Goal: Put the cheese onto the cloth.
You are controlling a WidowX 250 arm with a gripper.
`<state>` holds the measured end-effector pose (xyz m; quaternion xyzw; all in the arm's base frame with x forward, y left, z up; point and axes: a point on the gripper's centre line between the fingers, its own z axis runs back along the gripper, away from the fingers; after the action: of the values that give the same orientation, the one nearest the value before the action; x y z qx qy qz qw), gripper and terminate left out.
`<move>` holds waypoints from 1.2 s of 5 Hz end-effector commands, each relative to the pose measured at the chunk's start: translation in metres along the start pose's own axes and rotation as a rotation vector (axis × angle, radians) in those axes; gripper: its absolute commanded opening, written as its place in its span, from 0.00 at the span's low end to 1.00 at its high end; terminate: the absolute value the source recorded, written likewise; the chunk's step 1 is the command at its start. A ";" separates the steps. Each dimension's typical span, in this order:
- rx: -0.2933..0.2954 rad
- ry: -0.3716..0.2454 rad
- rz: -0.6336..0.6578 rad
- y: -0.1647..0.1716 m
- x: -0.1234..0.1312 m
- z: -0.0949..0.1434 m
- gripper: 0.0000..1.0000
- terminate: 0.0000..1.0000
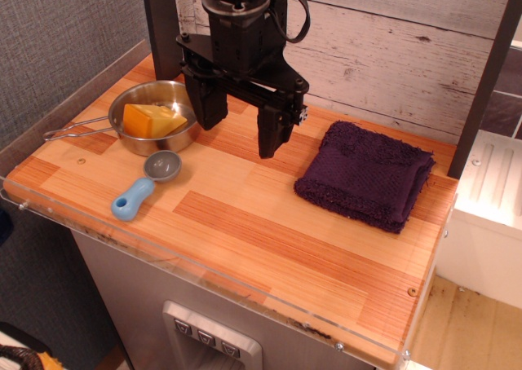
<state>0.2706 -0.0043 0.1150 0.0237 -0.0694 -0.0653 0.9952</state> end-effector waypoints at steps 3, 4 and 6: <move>0.029 -0.018 0.069 0.094 0.005 0.007 1.00 0.00; 0.083 -0.010 0.104 0.141 0.009 0.008 1.00 0.00; 0.076 0.053 0.123 0.160 0.023 -0.025 1.00 0.00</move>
<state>0.3145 0.1496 0.0855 0.0484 -0.0246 -0.0010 0.9985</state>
